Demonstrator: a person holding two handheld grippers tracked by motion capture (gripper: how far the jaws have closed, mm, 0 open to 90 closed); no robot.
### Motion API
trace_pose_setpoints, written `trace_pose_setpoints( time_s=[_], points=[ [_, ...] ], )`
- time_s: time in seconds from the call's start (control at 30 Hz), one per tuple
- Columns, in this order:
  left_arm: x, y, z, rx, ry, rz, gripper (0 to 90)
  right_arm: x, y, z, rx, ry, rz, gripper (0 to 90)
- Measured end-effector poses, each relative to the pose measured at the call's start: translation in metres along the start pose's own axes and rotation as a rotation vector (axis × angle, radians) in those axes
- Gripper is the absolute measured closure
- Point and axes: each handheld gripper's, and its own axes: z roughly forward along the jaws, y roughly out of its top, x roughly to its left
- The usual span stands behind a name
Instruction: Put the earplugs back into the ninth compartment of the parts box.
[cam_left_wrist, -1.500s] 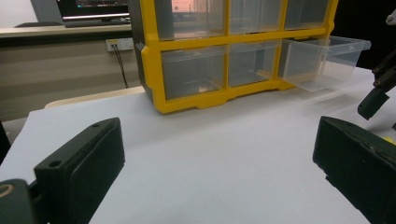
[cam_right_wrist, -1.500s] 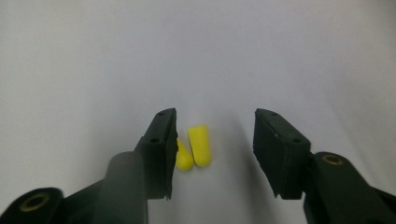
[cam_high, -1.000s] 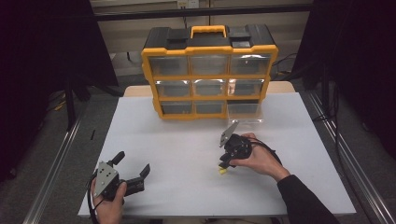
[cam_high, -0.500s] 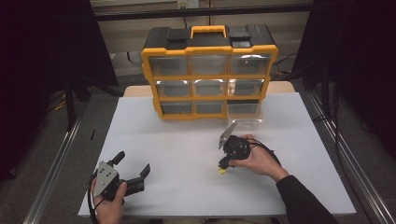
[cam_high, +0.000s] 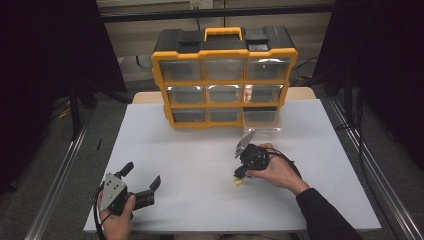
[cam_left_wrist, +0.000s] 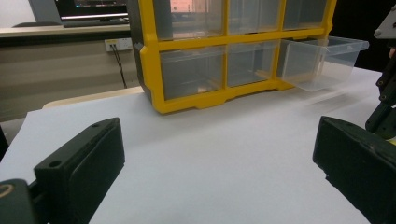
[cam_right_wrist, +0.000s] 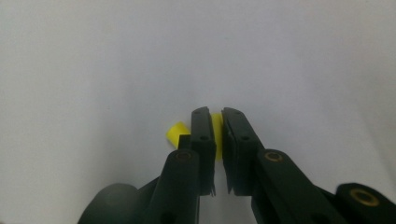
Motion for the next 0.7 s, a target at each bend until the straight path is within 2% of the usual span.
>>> trace_pose_setpoints(
  time_s=[0.3,0.47,0.7],
  points=[
    [0.0,0.0,0.0,-0.001,-0.001,-0.001,2.1,0.0,-0.001,-0.001,-0.02,-0.012,0.007,82.6],
    [0.0,0.0,0.0,-0.003,-0.002,-0.004,2.1,-0.002,-0.003,-0.004,-0.039,-0.022,0.032,82.6],
    [0.0,0.0,0.0,-0.004,-0.003,-0.007,2.1,-0.004,-0.008,-0.011,-0.126,-0.041,0.043,82.8]
  ],
)
